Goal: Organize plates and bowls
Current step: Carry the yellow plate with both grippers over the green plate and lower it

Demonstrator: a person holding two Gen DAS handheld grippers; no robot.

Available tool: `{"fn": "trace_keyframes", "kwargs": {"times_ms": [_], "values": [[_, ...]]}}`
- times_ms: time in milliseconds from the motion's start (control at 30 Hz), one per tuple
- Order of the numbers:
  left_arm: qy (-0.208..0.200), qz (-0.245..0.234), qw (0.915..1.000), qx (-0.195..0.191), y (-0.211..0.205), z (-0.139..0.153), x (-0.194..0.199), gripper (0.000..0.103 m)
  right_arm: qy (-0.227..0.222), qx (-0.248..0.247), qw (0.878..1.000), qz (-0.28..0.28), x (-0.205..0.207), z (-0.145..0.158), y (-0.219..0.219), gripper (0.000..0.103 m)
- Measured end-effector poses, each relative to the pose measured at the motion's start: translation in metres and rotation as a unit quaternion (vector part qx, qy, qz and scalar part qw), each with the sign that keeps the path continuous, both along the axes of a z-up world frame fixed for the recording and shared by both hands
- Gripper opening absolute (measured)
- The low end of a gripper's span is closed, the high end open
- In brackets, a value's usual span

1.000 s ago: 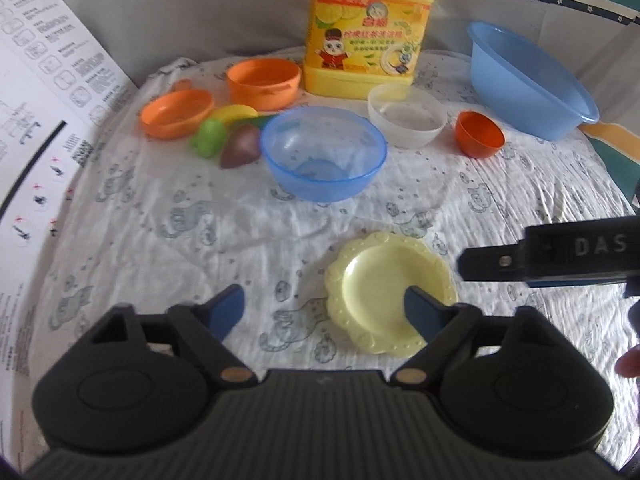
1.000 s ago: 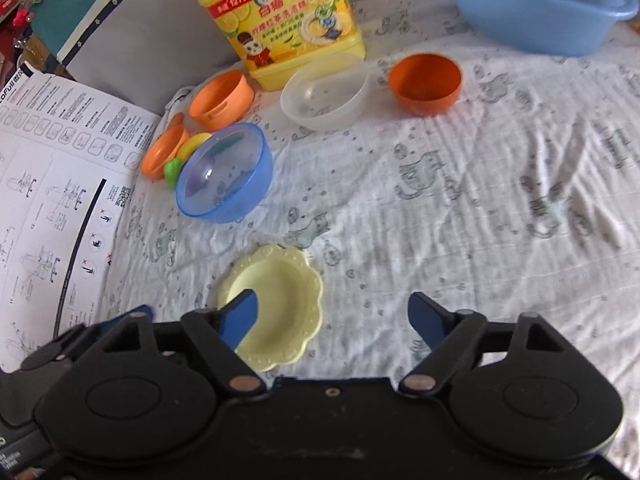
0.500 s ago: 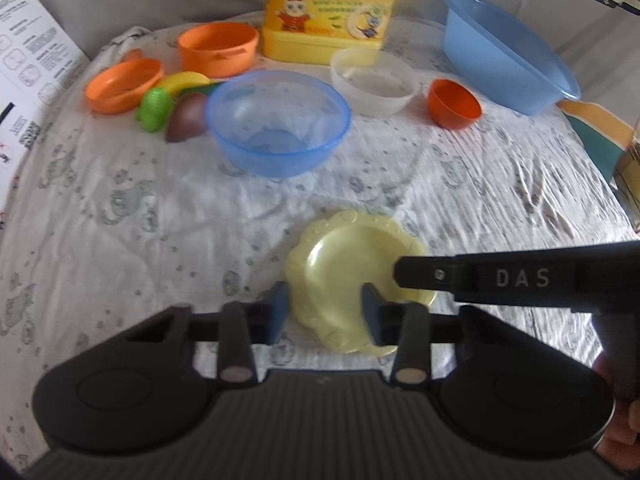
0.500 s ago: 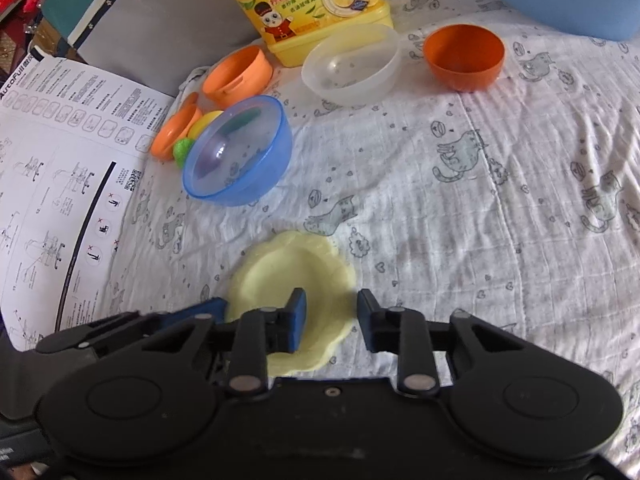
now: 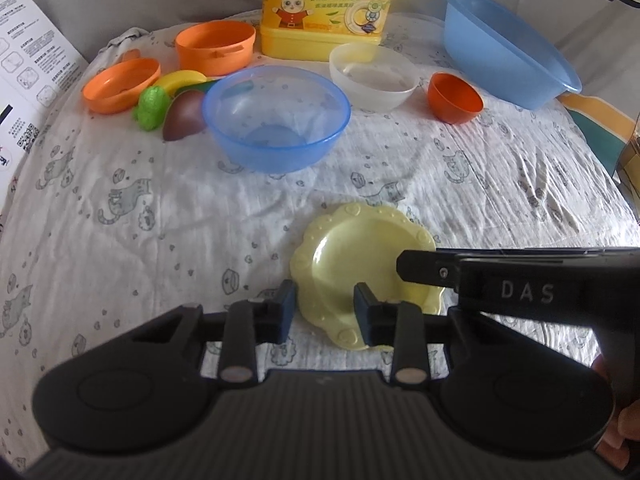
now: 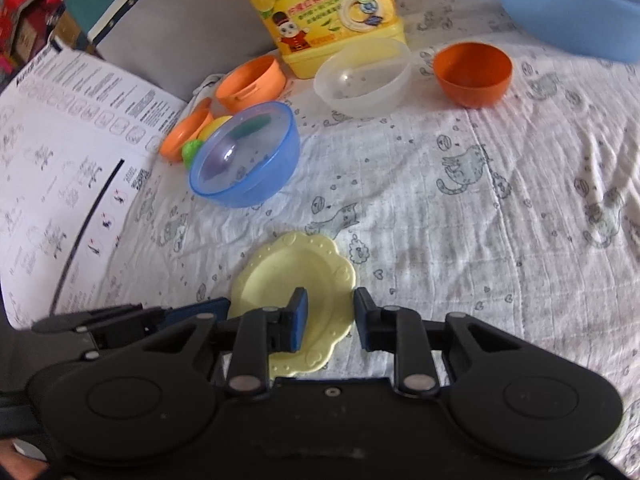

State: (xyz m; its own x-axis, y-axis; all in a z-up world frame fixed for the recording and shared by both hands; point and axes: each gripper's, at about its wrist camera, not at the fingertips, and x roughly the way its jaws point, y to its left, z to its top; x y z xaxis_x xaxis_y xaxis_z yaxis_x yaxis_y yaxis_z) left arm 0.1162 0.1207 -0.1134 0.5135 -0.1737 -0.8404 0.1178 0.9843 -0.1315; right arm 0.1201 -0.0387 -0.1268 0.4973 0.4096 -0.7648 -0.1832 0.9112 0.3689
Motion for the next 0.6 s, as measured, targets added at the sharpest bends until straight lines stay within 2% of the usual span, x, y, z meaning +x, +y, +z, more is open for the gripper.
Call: {"fn": "trace_keyframes", "kwargs": {"times_ms": [267,600], "values": [[-0.023,-0.014,0.9984,0.049,-0.017,0.008,-0.008,0.031,0.005,-0.069,0.998,0.0,-0.003,0.013,0.025,0.027],[-0.026,0.004,0.9996,0.011,-0.007,0.026,-0.021,0.027,0.011,-0.037,0.999,-0.01,-0.014,0.029,0.009,0.027]]}}
